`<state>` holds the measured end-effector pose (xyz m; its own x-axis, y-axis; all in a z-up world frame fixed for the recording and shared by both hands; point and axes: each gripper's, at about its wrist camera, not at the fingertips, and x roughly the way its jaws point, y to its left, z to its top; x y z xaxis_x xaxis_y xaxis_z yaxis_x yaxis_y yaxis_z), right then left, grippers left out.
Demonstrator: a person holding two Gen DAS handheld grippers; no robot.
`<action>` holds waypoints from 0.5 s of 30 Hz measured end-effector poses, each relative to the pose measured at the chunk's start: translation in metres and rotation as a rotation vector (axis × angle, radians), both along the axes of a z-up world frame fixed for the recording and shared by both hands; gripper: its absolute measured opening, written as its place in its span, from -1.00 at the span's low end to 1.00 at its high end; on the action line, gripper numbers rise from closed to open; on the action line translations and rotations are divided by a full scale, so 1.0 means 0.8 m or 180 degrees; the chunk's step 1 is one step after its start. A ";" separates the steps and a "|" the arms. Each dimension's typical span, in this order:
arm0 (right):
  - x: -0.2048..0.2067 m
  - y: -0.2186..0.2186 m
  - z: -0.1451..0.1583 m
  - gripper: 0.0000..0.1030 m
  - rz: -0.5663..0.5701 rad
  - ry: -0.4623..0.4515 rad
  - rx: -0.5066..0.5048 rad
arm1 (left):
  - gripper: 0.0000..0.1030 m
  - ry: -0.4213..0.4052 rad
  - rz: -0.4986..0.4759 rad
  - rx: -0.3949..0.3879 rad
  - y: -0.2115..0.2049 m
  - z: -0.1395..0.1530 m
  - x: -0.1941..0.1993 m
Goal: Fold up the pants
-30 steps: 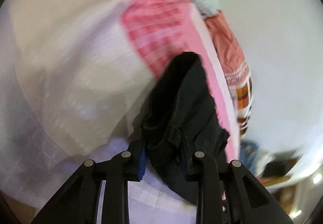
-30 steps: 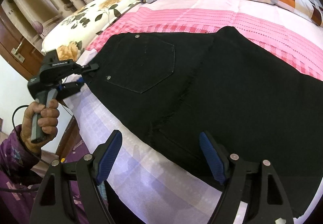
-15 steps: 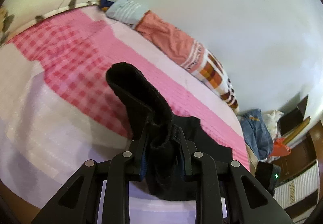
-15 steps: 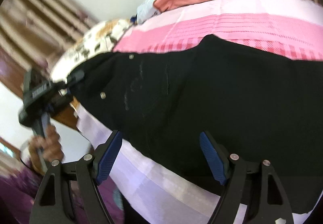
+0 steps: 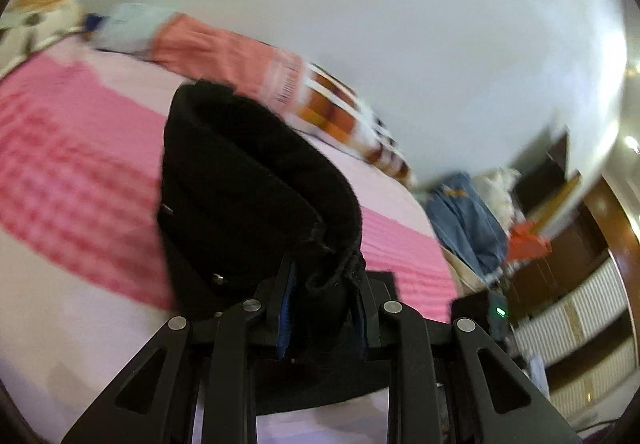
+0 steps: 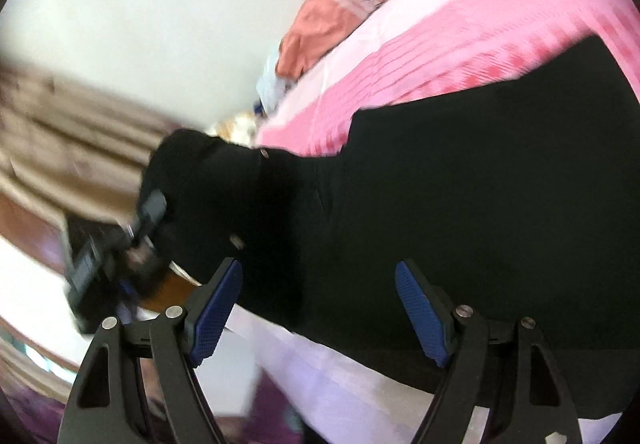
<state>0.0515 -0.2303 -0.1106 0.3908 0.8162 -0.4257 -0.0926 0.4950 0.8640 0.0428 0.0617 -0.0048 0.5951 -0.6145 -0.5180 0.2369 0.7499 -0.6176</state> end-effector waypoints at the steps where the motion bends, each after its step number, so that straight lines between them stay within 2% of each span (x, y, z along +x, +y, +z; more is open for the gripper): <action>1: 0.001 -0.012 -0.005 0.49 -0.0083 0.0071 0.0162 | -0.52 -0.0006 -0.0134 -0.0018 -0.024 0.000 0.005; 3: 0.000 -0.055 -0.023 0.49 -0.0391 0.0271 0.0604 | -0.52 -0.0033 -0.0378 -0.0035 -0.068 -0.001 0.011; 6: -0.008 -0.111 -0.044 0.51 -0.0759 0.0457 0.0954 | -0.52 -0.0109 -0.0881 0.0060 -0.151 -0.011 0.015; 8: -0.012 -0.135 -0.058 0.50 -0.0853 0.0573 0.1158 | -0.52 0.0017 -0.1160 0.0082 -0.194 -0.033 0.020; 10: -0.015 -0.149 -0.069 0.50 -0.0902 0.0648 0.1377 | -0.52 0.0274 -0.1394 0.0131 -0.229 -0.067 0.022; 11: -0.014 -0.151 -0.071 0.51 -0.0896 0.0666 0.1423 | -0.52 0.0431 -0.1490 0.0064 -0.236 -0.084 0.022; 13: -0.010 -0.148 -0.074 0.58 -0.0835 0.0726 0.1315 | -0.52 0.0553 -0.1548 -0.0155 -0.234 -0.093 0.020; 15: -0.004 -0.147 -0.072 0.59 -0.0804 0.0709 0.1260 | -0.52 0.0409 -0.1500 -0.0102 -0.227 -0.078 0.017</action>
